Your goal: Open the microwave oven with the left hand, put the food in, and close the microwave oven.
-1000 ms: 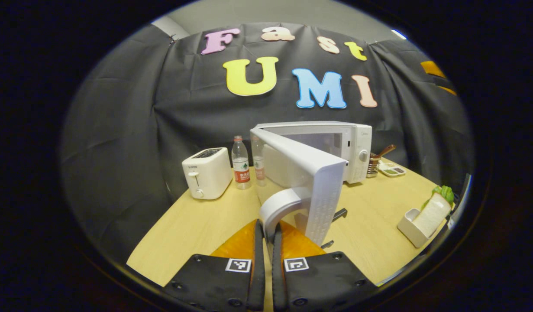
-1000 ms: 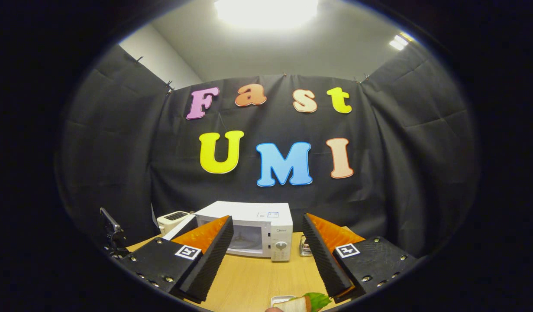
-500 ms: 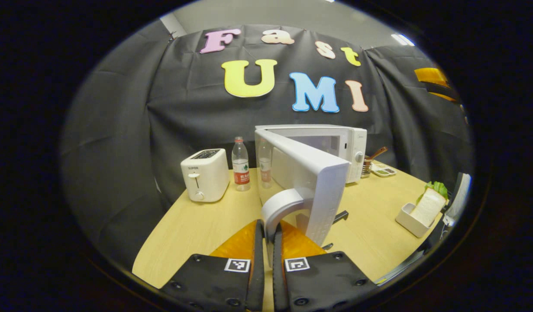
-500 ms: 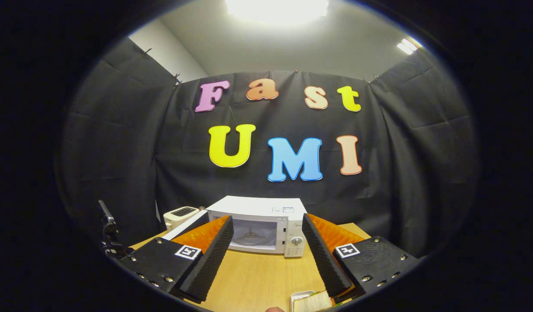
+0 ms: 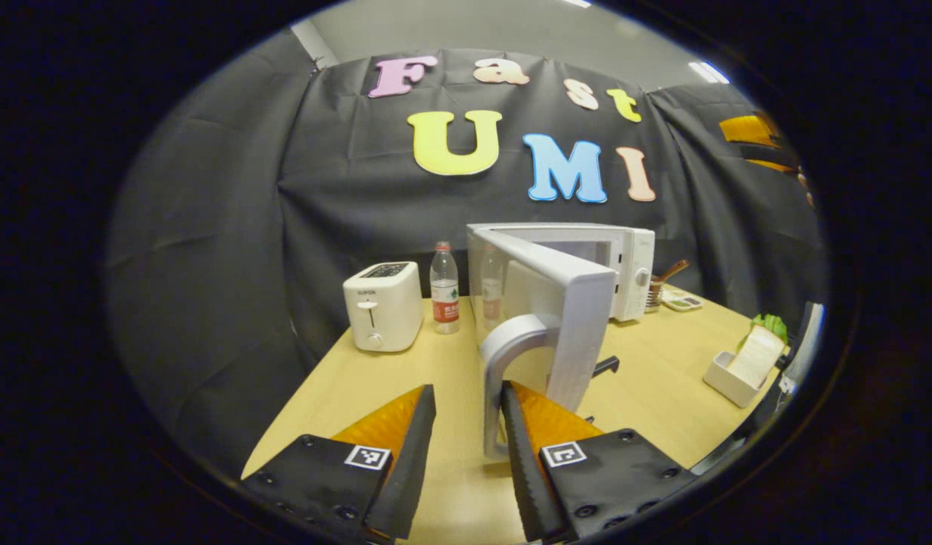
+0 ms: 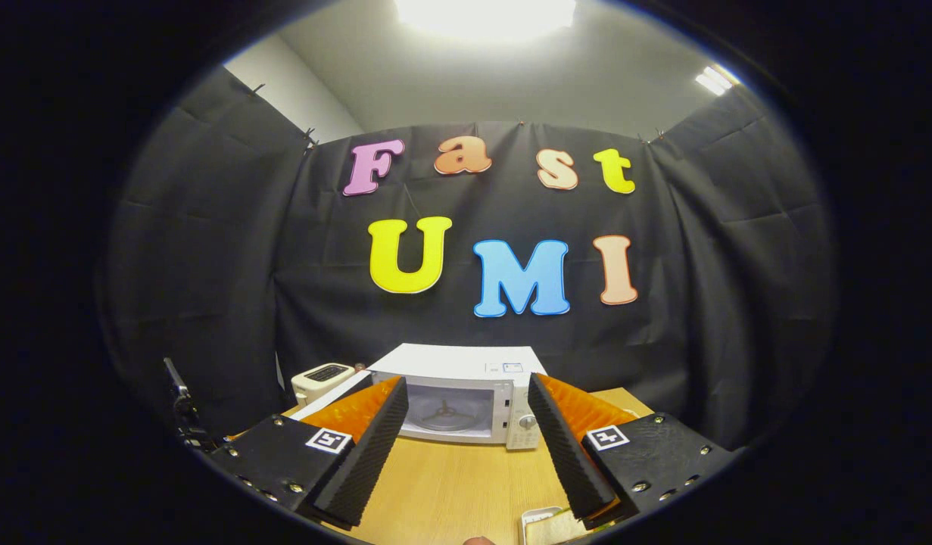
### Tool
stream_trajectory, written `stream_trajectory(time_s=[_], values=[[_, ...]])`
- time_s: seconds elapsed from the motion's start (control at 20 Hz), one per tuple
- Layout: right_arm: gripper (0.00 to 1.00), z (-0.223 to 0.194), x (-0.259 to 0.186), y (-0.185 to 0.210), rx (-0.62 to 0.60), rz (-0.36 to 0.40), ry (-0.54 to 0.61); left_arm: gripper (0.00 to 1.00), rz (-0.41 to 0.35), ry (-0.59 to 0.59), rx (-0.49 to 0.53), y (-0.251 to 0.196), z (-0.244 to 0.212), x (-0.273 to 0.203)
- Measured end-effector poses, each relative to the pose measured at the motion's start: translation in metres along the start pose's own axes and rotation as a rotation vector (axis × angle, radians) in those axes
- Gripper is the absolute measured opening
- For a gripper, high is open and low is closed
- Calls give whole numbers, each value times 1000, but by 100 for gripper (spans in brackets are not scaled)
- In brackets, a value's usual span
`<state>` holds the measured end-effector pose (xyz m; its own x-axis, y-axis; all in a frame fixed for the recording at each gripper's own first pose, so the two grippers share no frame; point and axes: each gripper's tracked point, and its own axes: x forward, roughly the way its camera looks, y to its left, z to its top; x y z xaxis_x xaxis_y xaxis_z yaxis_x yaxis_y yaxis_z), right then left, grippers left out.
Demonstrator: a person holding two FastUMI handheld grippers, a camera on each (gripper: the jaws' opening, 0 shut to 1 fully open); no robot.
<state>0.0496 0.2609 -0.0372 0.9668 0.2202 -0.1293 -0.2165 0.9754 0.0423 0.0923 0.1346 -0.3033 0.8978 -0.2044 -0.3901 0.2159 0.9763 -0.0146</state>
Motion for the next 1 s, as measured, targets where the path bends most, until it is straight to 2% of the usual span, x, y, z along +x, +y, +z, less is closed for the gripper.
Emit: stream_trajectory(time_s=[0.1, 0.15, 0.25, 0.35, 0.45, 0.7, 1.0], values=[[97, -5, 3, -5, 10, 19, 12, 60, 41, 11, -10, 2, -6, -11], [97, -7, 3, -6, 21, 30, 18, 64, 60, 20, -22, 2, -8, -18], [96, -9, 4, -13, 28, 53, 17, 83, 105, 7, -27, 3, 0, -29], [96, -14, 9, -26, 31, 70, 32, 94, 165, -20, -20, 6, 15, -44], [97, -21, 13, -33, 50, 102, 64, 94, 218, -74, -37, 3, 39, -60], [97, -24, 16, -67, 47, 125, 97, 94, 302, -174, -62, -15, 89, -94], [96, -47, 13, -110, 63, 127, 161, 94, 311, -264, -58, -59, 144, -112]])
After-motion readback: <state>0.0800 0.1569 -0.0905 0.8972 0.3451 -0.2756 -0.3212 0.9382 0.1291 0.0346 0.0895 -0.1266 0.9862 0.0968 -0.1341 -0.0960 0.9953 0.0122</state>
